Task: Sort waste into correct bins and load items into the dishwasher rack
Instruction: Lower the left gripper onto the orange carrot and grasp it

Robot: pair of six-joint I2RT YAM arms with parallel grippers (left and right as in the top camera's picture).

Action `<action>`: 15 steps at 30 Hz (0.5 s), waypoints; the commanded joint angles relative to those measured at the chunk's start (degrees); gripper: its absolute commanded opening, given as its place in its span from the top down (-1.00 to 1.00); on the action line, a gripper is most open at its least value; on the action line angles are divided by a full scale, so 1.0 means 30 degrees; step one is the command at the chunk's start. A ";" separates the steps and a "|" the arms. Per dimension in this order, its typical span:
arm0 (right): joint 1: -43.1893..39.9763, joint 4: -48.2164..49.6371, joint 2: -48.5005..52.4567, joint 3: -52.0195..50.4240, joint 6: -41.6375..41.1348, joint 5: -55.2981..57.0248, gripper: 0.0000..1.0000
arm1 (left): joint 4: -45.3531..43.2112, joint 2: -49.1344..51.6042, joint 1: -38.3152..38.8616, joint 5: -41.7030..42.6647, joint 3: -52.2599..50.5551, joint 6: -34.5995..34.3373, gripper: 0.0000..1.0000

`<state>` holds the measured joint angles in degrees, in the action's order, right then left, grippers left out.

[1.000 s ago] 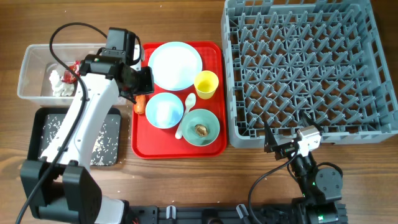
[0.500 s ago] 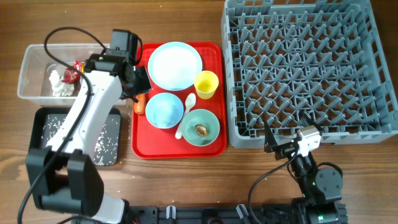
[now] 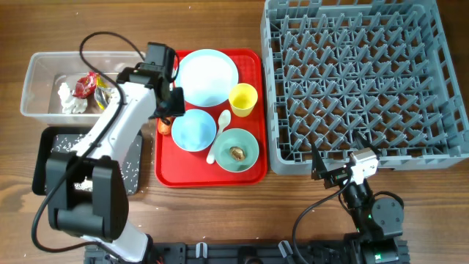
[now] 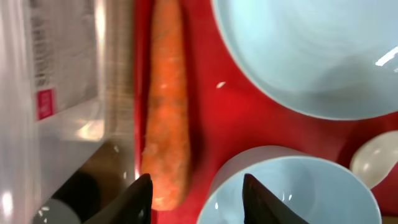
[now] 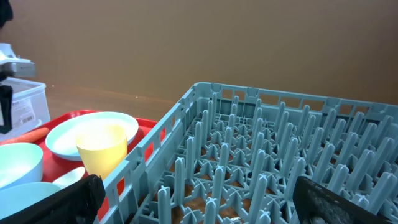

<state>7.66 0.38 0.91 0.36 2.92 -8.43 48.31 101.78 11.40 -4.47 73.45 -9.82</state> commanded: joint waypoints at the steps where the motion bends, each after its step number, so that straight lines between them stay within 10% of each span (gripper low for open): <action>1: -0.0095 0.0066 -0.0087 -0.0022 0.0175 0.0262 -0.99 | -0.0204 0.0925 0.0328 0.0051 -0.0131 0.1151 0.07; 15: -0.0095 0.0066 -0.0087 -0.0022 0.0175 0.0262 -0.99 | -0.0386 0.1450 0.0328 -0.0583 -0.0117 0.1137 0.07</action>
<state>7.66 0.38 0.91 0.36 2.92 -8.43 46.68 105.95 12.38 -6.20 73.45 -7.53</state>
